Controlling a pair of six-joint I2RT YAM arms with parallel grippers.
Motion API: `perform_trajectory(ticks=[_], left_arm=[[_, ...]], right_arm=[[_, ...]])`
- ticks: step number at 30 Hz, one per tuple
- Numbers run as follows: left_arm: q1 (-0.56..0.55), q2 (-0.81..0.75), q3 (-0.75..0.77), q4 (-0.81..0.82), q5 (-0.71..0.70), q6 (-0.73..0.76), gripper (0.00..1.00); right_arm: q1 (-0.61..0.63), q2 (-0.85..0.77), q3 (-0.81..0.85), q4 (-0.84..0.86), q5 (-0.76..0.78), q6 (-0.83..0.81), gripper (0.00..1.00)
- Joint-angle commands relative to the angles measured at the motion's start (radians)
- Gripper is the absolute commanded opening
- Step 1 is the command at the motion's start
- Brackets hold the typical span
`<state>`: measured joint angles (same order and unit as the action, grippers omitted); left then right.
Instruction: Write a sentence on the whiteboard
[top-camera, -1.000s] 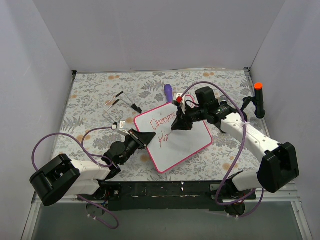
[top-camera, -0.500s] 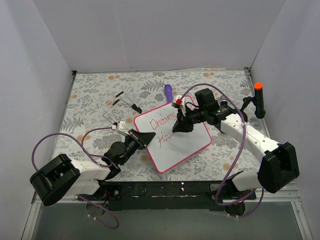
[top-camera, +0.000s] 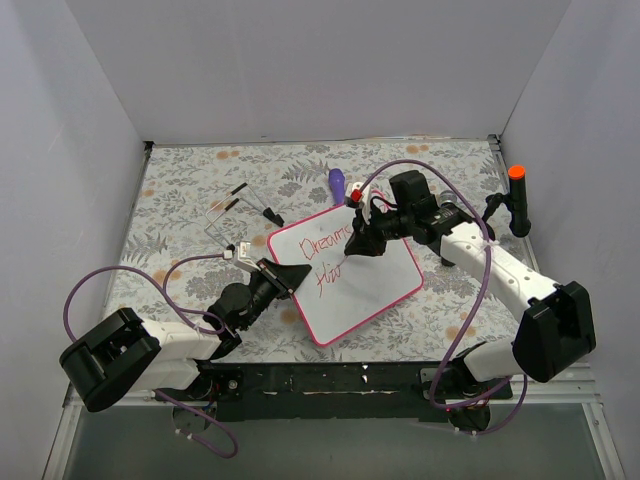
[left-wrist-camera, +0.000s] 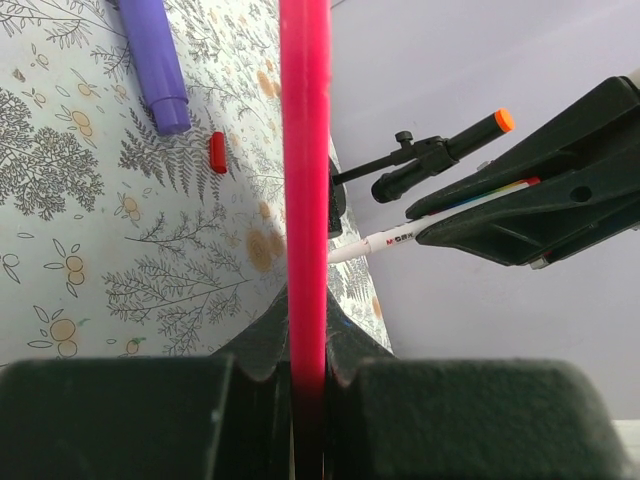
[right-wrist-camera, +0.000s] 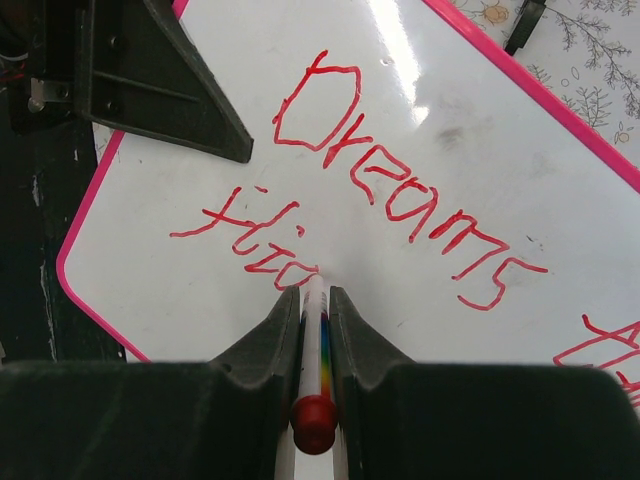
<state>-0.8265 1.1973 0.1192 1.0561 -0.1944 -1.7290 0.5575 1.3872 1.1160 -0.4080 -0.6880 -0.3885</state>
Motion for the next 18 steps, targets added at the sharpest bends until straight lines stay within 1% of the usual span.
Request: perform_trajectory(ticks=[1,9,18], left_arm=[[-0.002,-0.041,0.028,0.211,0.006,-0.05,0.0],[-0.002,-0.042,0.023,0.212,0.004,-0.05,0.0],[-0.002,-0.05,0.022,0.211,0.004,-0.05,0.0]], right_arm=[[-0.004,0.001,0.03,0.035,-0.001,0.007,0.01],[-0.004,-0.034,-0.033,0.0,-0.021,-0.03,0.01],[-0.002,-0.068,-0.088,-0.06,-0.085,-0.085,0.01]])
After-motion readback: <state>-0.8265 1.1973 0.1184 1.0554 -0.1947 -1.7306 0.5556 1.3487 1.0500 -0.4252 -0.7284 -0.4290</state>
